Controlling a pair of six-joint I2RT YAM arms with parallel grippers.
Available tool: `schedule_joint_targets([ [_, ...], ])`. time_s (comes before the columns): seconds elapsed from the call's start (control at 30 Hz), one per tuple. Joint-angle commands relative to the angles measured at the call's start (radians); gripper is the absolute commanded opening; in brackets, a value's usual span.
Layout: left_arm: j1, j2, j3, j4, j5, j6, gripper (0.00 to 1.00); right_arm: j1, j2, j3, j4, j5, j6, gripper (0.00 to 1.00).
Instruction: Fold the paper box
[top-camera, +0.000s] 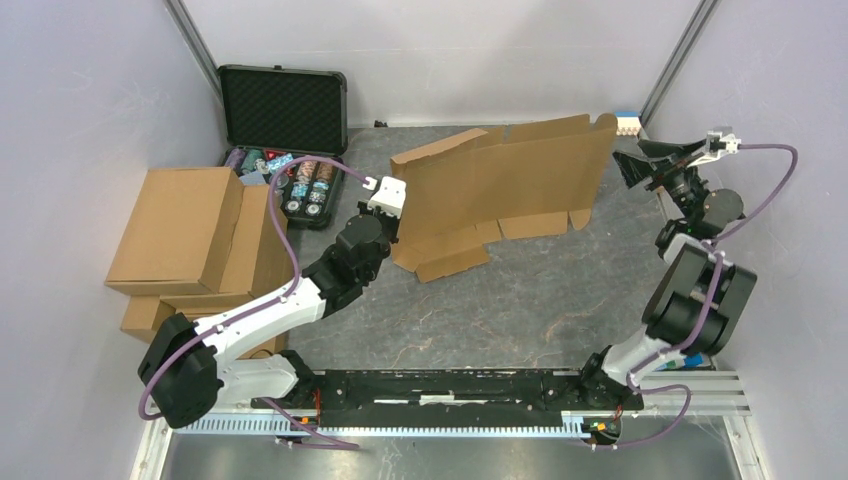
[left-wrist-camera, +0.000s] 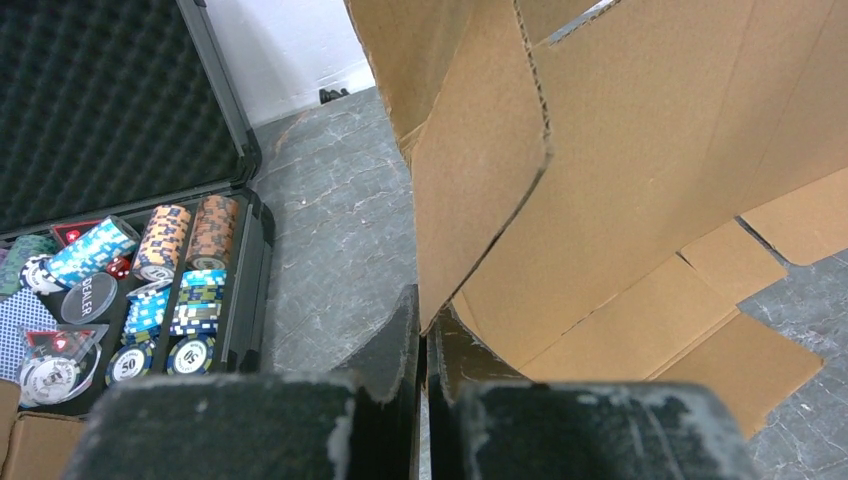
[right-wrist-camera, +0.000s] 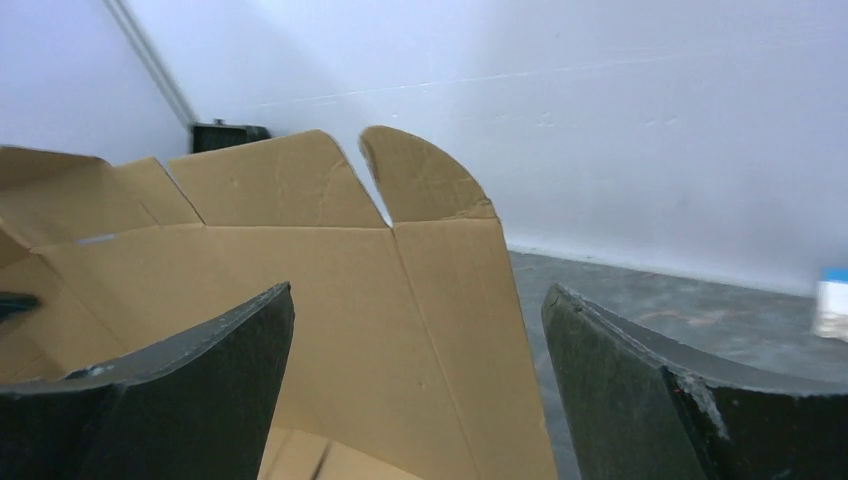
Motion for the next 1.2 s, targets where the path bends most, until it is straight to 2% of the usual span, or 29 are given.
schedule_joint_targets([
  [0.0,0.002,0.018,-0.005,0.008,-0.045,-0.032,0.02,0.005,0.221,0.184,0.584,-0.084,0.405,0.98],
  [0.03,0.001,0.030,-0.001,0.004,-0.046,-0.042,0.02,0.005,0.308,0.253,0.674,-0.092,0.506,0.98],
  [0.07,0.002,0.037,0.004,0.004,-0.047,-0.050,0.02,0.007,0.370,0.321,0.681,-0.100,0.558,0.98],
  [0.2,0.005,0.053,0.024,0.009,-0.049,-0.063,0.02,0.019,0.455,0.365,0.680,-0.083,0.513,0.98],
  [0.47,0.006,0.033,0.032,-0.021,-0.053,-0.073,0.02,0.118,0.535,0.451,0.681,-0.151,0.473,0.98],
  [0.6,0.010,0.021,0.025,-0.026,-0.055,-0.071,0.02,0.136,0.478,0.409,0.681,-0.207,0.457,0.90],
  [0.73,0.019,0.020,0.024,-0.030,-0.045,-0.085,0.02,0.146,0.390,0.335,0.681,-0.259,0.463,0.70],
  [0.8,0.024,0.013,0.022,-0.027,-0.037,-0.090,0.02,0.146,0.339,0.282,0.681,-0.272,0.467,0.55],
  [0.87,0.026,0.007,0.024,-0.028,-0.034,-0.090,0.02,0.147,0.269,0.223,0.681,-0.272,0.474,0.33],
  [0.93,0.026,-0.005,0.024,-0.034,-0.033,-0.089,0.02,0.150,0.199,0.160,0.681,-0.268,0.477,0.18],
  [1.0,0.026,-0.013,0.026,-0.045,-0.034,-0.092,0.02,0.152,0.134,0.108,0.681,-0.258,0.483,0.15],
  [1.1,0.026,-0.029,0.035,-0.061,-0.026,-0.108,0.02,0.160,0.064,0.060,0.681,-0.214,0.540,0.02],
  [1.17,0.028,-0.041,0.048,-0.078,-0.015,-0.116,0.02,0.173,0.015,0.027,0.681,-0.184,0.582,0.00],
])
